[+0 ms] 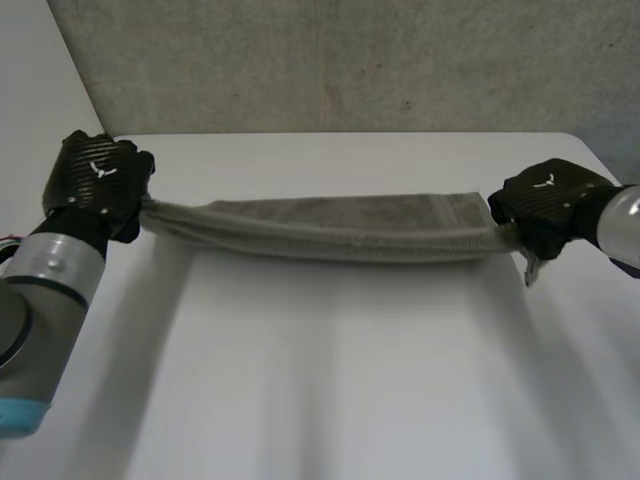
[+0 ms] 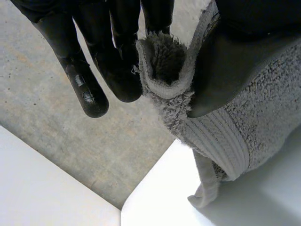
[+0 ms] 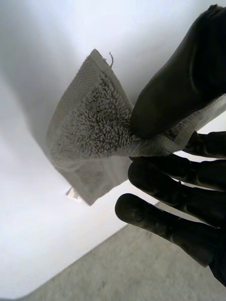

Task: Fold the towel.

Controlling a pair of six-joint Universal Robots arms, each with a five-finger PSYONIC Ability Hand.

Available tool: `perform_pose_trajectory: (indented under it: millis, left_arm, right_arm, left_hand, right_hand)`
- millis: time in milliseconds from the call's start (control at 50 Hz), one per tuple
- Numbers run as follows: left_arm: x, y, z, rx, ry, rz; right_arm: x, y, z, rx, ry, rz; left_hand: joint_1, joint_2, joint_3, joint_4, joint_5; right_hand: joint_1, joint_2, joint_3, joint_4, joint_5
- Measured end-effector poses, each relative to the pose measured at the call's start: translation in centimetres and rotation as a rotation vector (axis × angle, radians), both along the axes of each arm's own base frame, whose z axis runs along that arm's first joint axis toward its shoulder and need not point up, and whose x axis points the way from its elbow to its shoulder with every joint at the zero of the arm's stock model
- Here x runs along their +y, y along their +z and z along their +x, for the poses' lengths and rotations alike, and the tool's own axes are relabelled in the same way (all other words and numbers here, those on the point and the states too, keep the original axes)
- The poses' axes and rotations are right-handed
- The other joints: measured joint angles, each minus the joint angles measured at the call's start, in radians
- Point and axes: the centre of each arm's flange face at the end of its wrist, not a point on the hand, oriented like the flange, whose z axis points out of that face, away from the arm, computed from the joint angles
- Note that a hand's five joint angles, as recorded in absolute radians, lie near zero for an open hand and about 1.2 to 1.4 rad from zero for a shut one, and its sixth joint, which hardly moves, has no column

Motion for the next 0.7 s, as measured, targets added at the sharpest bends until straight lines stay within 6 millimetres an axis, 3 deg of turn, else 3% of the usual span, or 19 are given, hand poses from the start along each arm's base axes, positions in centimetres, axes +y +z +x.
perform_pose_trajectory:
  millis: [180,380,560,700]
  left_arm:
    - [3.3,0.0,1.0,-0.003,-0.007,0.103]
    - [5.1,-2.8,1.9,-0.054,-0.024,0.291]
    - [2.7,-3.8,3.3,-0.041,0.004,0.321]
    - [-1.0,-4.3,2.8,-0.029,-0.027,0.256]
  right_arm:
    - [2.9,1.4,-1.0,0.011,0.078,0.035]
    - [5.4,-1.0,-1.4,0.199,0.223,0.141]
    - [4.1,-2.5,-1.2,0.264,0.282,0.159]
    - [0.6,-3.3,-0.5,0.269,0.273,0.064]
  left_hand:
    - [0.0,0.0,0.0,0.0,0.0]
    - [0.0,0.0,0.0,0.0,0.0]
    - [0.0,0.0,0.0,0.0,0.0]
    - [0.0,0.0,0.0,0.0,0.0]
  right_hand:
    - [0.0,0.0,0.0,0.0,0.0]
    - [0.0,0.0,0.0,0.0,0.0]
    - [0.0,0.0,0.0,0.0,0.0]
    - [0.0,0.0,0.0,0.0,0.0]
